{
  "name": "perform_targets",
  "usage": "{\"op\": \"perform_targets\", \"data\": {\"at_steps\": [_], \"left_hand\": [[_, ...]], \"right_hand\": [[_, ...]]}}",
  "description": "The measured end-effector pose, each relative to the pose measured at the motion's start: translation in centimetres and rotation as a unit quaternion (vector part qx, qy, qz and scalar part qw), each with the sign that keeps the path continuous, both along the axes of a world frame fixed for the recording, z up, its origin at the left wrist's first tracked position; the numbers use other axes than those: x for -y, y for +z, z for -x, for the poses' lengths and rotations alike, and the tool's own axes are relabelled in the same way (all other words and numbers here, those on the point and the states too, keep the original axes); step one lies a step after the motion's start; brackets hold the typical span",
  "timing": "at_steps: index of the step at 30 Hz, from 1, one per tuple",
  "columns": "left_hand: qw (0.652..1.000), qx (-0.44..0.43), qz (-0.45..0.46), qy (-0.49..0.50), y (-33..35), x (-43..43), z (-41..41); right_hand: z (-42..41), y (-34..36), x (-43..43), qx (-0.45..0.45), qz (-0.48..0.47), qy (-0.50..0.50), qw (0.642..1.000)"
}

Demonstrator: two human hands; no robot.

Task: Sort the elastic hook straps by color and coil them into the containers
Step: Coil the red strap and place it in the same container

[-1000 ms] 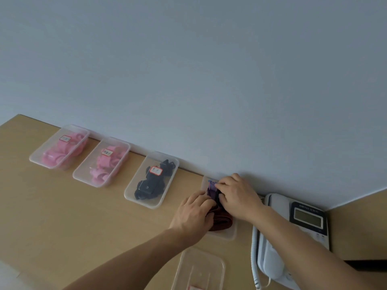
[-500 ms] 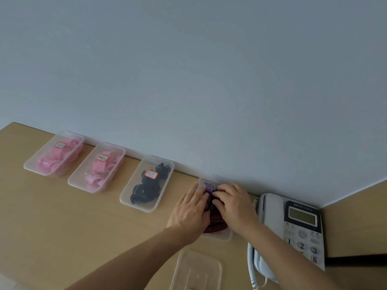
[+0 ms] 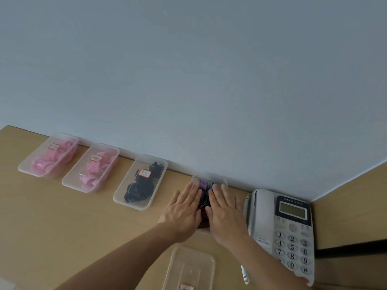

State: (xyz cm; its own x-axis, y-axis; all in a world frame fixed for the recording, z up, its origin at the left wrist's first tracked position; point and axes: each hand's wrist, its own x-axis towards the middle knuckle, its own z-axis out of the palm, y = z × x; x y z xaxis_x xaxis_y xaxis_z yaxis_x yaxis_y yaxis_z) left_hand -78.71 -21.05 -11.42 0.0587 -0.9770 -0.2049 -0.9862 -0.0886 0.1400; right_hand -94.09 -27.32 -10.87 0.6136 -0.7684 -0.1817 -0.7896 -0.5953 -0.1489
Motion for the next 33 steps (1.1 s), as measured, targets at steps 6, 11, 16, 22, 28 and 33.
{"op": "perform_targets", "data": {"at_steps": [6, 11, 16, 22, 28, 33], "left_hand": [[1.000, -0.015, -0.014, -0.002, 0.9, 0.3, -0.2], [0.998, -0.035, 0.039, -0.018, 3.5, -1.0, -0.9], [0.995, -0.066, 0.050, -0.061, 4.7, -5.6, -1.7], [0.991, -0.091, -0.015, -0.092, 3.5, -11.5, -2.9], [0.987, -0.111, -0.079, -0.089, 3.1, -14.7, -3.4], [0.984, -0.127, -0.088, -0.091, 3.3, -15.9, -4.0]], "right_hand": [[0.1, 0.6, 0.3, 0.000, -0.025, -0.009, 1.000], [1.6, 2.9, -2.5, 0.090, -0.007, -0.040, 0.995], [2.4, 4.0, -8.6, 0.148, 0.036, -0.134, 0.979], [0.9, 2.6, -16.9, 0.024, -0.111, -0.318, 0.941], [-0.4, 0.9, -21.4, -0.031, -0.108, -0.435, 0.894], [-1.2, 0.7, -21.5, -0.006, -0.138, -0.488, 0.862]]}}
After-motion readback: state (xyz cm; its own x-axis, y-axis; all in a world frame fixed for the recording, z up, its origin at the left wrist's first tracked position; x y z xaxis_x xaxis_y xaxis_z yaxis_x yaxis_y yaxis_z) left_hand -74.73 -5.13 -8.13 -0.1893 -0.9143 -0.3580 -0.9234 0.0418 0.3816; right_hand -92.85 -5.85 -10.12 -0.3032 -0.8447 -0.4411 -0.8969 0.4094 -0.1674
